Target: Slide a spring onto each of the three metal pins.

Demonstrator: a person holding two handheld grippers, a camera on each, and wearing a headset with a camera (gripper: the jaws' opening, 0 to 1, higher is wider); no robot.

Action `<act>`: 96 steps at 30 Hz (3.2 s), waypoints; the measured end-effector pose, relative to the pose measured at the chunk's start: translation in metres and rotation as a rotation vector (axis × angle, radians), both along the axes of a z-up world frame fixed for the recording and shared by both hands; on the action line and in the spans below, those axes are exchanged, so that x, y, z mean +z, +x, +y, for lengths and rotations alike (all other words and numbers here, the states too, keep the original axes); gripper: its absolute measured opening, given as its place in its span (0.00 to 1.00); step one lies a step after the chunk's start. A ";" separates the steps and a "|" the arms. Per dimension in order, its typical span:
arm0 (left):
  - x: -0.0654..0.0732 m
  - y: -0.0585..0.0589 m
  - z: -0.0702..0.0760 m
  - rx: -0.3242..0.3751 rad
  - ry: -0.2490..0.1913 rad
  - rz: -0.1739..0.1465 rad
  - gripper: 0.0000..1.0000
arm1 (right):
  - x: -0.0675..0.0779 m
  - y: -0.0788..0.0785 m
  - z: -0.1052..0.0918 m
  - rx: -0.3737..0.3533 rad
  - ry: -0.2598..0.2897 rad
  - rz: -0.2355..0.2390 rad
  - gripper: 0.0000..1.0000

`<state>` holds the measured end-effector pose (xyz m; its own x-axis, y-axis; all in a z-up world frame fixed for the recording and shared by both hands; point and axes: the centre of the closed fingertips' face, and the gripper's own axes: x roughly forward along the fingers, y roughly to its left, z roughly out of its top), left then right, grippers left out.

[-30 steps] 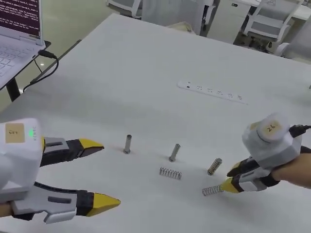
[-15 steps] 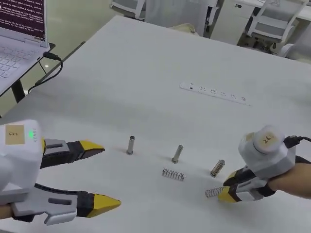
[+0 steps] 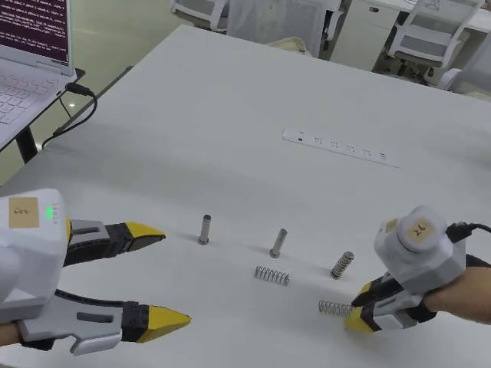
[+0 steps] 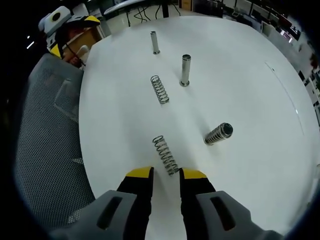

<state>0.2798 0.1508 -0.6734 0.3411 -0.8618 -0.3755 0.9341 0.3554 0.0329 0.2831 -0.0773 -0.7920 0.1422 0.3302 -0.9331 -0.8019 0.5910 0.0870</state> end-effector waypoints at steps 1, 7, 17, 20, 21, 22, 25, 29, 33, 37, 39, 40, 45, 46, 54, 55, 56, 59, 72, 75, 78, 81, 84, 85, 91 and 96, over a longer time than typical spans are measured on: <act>0.000 0.000 0.000 0.000 0.001 0.000 0.55 | 0.000 -0.001 0.001 0.004 0.001 -0.001 0.18; 0.000 -0.001 0.001 0.002 0.000 0.000 0.54 | -0.002 -0.001 0.008 0.033 0.005 -0.032 0.18; 0.001 0.000 0.001 0.006 -0.001 0.002 0.54 | -0.005 0.002 0.012 0.086 -0.010 -0.056 0.17; 0.000 0.000 0.001 0.007 -0.002 0.004 0.54 | -0.006 0.001 0.015 0.105 -0.016 -0.060 0.16; 0.000 0.000 0.001 0.008 -0.003 0.004 0.54 | -0.007 0.000 0.015 0.111 -0.022 -0.059 0.15; 0.000 0.000 0.001 0.008 -0.004 0.004 0.54 | -0.007 0.000 0.015 0.118 -0.025 -0.061 0.15; 0.000 -0.001 0.002 0.009 -0.004 0.004 0.54 | -0.010 -0.002 0.012 0.141 -0.043 -0.063 0.14; -0.001 -0.001 0.001 0.007 -0.004 0.006 0.54 | -0.009 -0.001 0.011 0.164 -0.055 -0.078 0.11; -0.001 -0.002 0.000 0.004 -0.005 0.006 0.53 | -0.010 0.001 0.010 0.191 -0.080 -0.097 0.08; -0.001 -0.003 -0.001 -0.001 -0.004 0.006 0.53 | -0.009 0.001 0.011 0.193 -0.080 -0.096 0.08; -0.001 -0.004 -0.001 -0.004 -0.003 0.005 0.53 | -0.008 0.000 0.012 0.193 -0.075 -0.096 0.08; -0.001 -0.004 -0.001 -0.005 -0.003 0.005 0.53 | -0.007 0.000 0.013 0.192 -0.072 -0.097 0.08; -0.001 -0.006 -0.004 -0.024 0.003 0.002 0.52 | 0.003 -0.001 0.021 0.181 -0.048 -0.094 0.08; -0.001 -0.007 -0.005 -0.029 0.005 0.001 0.52 | 0.005 -0.002 0.023 0.187 -0.050 -0.095 0.08; 0.000 -0.013 -0.019 -0.098 0.017 -0.002 0.49 | 0.038 -0.004 0.058 0.256 -0.003 -0.122 0.08; 0.000 -0.013 -0.020 -0.105 0.018 -0.002 0.48 | 0.043 -0.004 0.064 0.261 0.009 -0.123 0.08; -0.001 -0.014 -0.022 -0.113 0.019 -0.002 0.48 | 0.049 -0.005 0.072 0.269 0.033 -0.124 0.08; 0.001 -0.014 -0.025 -0.130 0.018 -0.006 0.47 | 0.061 -0.005 0.086 0.308 0.032 -0.138 0.08; 0.007 -0.018 -0.043 -0.192 -0.001 -0.021 0.40 | 0.093 -0.020 0.139 0.435 0.092 -0.124 0.08; 0.008 -0.021 -0.047 -0.215 -0.004 -0.024 0.35 | 0.097 -0.024 0.147 0.466 0.092 -0.127 0.08; 0.008 -0.023 -0.049 -0.228 -0.008 -0.025 0.29 | 0.100 -0.027 0.152 0.486 0.100 -0.127 0.08; 0.008 -0.025 -0.050 -0.240 -0.015 -0.019 0.23 | 0.103 -0.029 0.156 0.498 0.104 -0.129 0.08; 0.009 -0.028 -0.052 -0.252 -0.018 -0.025 0.19 | 0.103 -0.031 0.158 0.510 0.102 -0.125 0.08; 0.009 -0.028 -0.053 -0.254 -0.018 -0.028 0.18 | 0.103 -0.031 0.158 0.513 0.102 -0.124 0.08; 0.007 -0.030 -0.057 -0.273 -0.004 -0.043 0.12 | 0.107 -0.034 0.163 0.521 0.116 -0.127 0.08; 0.007 -0.030 -0.057 -0.275 -0.001 -0.052 0.06 | 0.108 -0.035 0.164 0.532 0.112 -0.127 0.08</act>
<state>0.2498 0.0936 -0.6663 0.1132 -0.9249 -0.3629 0.9926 0.0889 0.0830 0.2479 0.0862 -0.6837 0.0385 0.4831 -0.8747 -0.9954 0.0950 0.0087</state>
